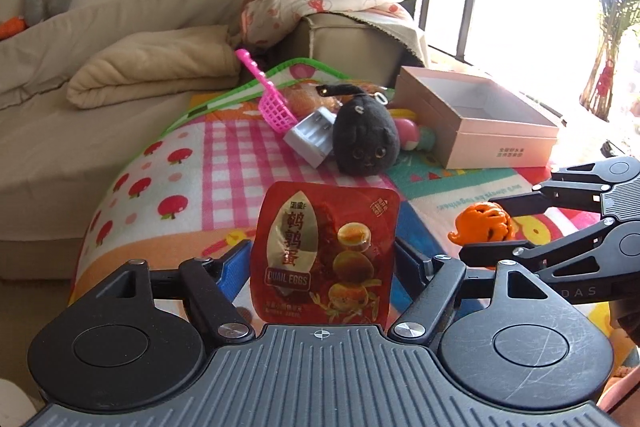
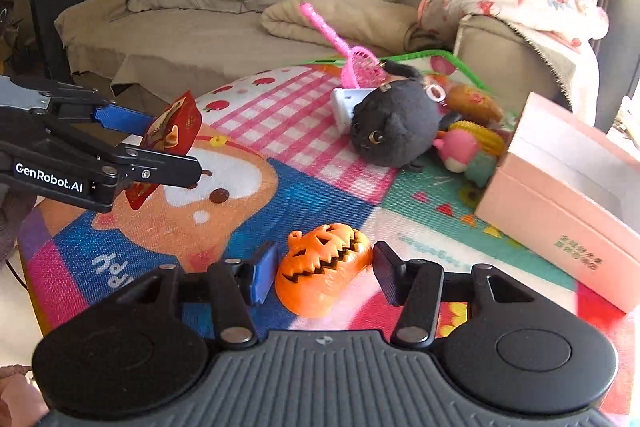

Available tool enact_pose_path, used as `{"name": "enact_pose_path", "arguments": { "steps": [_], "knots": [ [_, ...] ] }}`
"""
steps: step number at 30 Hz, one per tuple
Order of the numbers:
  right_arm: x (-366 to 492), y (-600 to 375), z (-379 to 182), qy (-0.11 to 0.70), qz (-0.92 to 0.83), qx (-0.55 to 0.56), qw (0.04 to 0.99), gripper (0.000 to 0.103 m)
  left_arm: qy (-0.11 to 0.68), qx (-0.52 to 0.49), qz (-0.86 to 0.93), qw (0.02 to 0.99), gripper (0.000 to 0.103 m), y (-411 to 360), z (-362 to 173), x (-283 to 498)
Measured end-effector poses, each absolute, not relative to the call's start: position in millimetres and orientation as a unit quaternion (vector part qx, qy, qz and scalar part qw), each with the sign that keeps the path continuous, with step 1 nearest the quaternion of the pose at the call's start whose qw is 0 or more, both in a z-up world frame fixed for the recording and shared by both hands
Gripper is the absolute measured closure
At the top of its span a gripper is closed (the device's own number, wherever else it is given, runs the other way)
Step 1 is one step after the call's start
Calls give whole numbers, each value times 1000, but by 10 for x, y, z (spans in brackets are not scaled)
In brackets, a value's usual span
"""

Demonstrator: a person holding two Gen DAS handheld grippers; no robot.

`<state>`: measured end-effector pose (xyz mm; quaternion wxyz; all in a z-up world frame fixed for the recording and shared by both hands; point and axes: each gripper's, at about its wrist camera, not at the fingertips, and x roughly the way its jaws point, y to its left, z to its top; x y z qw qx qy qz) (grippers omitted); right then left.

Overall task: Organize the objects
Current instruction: 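Grasp the red snack pouch with the left tool while the right tool grasps the orange pumpkin toy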

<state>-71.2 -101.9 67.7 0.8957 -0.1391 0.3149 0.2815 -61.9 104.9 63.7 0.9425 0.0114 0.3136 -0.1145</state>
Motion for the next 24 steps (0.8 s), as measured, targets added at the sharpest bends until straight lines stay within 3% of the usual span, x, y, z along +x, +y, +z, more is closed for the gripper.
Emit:
{"name": "enact_pose_path", "arguments": {
  "steps": [11,15,18,24],
  "knots": [
    [-869,-2216,1127,248,157,-88,952,51,245,5,-212,946,23,-448,1315,607],
    [-825,-2530,1120,246,121,-65,960,51,296,-44,-209,931,23,-900,1102,1237],
    [-758,-2695,1088,253,101,-56,961,51,346,-10,-196,918,22,-1154,761,1477],
    [-592,-2783,1053,256,96,-45,961,51,299,-9,-198,934,26,-982,638,1298]
  ]
}}
